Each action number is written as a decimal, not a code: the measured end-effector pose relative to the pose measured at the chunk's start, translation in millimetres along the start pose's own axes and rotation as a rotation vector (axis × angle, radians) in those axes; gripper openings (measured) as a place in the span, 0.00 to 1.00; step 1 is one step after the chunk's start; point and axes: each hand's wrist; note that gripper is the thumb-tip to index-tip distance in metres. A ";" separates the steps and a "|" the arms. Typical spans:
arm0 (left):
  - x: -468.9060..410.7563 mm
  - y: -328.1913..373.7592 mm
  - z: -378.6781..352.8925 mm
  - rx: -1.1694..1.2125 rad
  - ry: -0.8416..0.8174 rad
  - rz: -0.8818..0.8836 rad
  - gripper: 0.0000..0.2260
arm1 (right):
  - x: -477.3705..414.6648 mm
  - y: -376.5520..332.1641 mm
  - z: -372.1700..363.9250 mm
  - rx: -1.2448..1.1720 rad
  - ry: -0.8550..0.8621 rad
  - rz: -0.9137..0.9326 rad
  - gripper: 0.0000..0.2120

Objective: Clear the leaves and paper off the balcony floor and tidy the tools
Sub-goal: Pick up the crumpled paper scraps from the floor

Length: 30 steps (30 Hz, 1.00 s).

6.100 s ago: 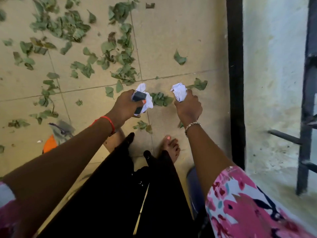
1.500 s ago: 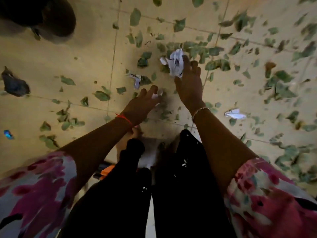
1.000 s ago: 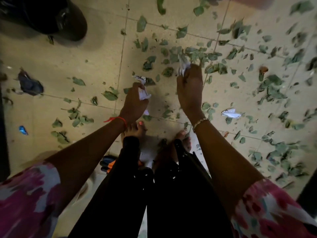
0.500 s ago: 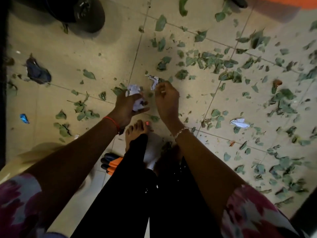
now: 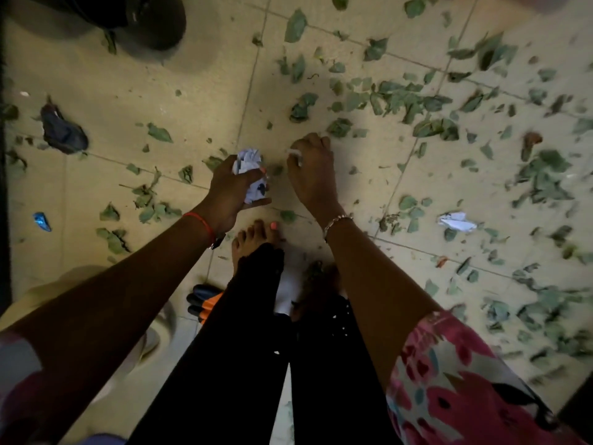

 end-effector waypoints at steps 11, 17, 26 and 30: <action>6.7 -10.6 -120.9 -0.635 -0.329 -0.061 0.07 | 134.4 131.7 82.7 -0.590 0.691 -0.859 0.11; -14.1 -10.3 -162.8 -0.767 -0.434 -0.041 0.11 | 145.9 192.9 81.6 -0.826 0.725 -0.950 0.24; -28.2 3.7 -172.6 -0.877 -0.474 -0.037 0.07 | 127.7 200.9 74.6 -0.712 0.746 -0.797 0.10; -21.5 12.9 -178.5 -0.825 -0.392 -0.013 0.08 | 129.9 189.9 88.4 -0.759 0.776 -0.779 0.09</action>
Point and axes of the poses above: each hand's wrist, its own x-axis away from the middle knuckle, its own z-axis out of the back of the hand, y = z × x, and after that the axes turned 15 degrees about -y, right-handed
